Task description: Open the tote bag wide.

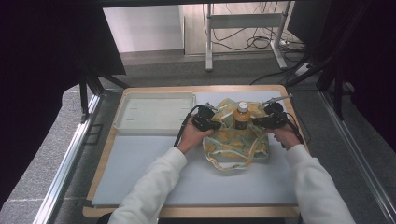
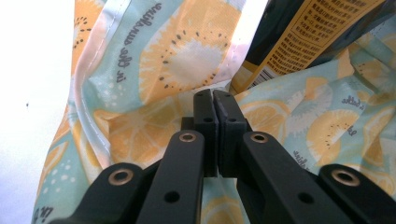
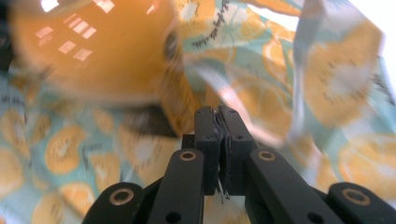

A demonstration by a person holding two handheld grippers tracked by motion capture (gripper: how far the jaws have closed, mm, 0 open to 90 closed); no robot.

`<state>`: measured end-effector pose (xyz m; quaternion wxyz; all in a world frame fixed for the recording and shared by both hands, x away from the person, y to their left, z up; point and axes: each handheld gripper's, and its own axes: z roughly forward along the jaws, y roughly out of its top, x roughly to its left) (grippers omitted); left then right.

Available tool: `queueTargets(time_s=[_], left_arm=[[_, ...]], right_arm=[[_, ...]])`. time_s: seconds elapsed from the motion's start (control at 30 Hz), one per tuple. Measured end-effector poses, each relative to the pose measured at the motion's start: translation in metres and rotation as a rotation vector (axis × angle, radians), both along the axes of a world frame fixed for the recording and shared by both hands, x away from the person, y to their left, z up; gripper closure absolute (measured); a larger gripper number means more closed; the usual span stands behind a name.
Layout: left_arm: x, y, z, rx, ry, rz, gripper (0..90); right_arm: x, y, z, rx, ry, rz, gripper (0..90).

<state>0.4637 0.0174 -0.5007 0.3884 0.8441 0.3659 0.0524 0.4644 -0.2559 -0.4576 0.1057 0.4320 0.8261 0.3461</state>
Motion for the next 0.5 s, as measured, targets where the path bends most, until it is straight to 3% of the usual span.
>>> queueTargets(time_s=[0.2, 0.23, 0.27, 0.3, 0.5], left_arm=[[-0.001, 0.001, -0.002, -0.009, 0.004, 0.001, 88.9], [0.000, 0.001, -0.002, -0.014, 0.005, 0.002, 89.0], [0.000, 0.001, -0.002, -0.016, 0.005, 0.001, 89.0], [0.000, 0.001, -0.003, -0.016, 0.006, -0.001, 89.0], [0.000, 0.003, -0.005, -0.017, 0.011, -0.001, 89.0]], right_arm=[[0.028, 0.003, -0.021, 0.005, 0.075, -0.024, 86.5], [0.038, 0.001, -0.026, 0.035, 0.092, -0.052, 86.5], [0.038, 0.001, -0.026, 0.035, 0.092, -0.052, 86.5], [0.049, -0.003, -0.033, 0.043, 0.130, -0.087, 86.5], [0.063, -0.012, -0.044, -0.003, 0.135, -0.170, 87.9]])
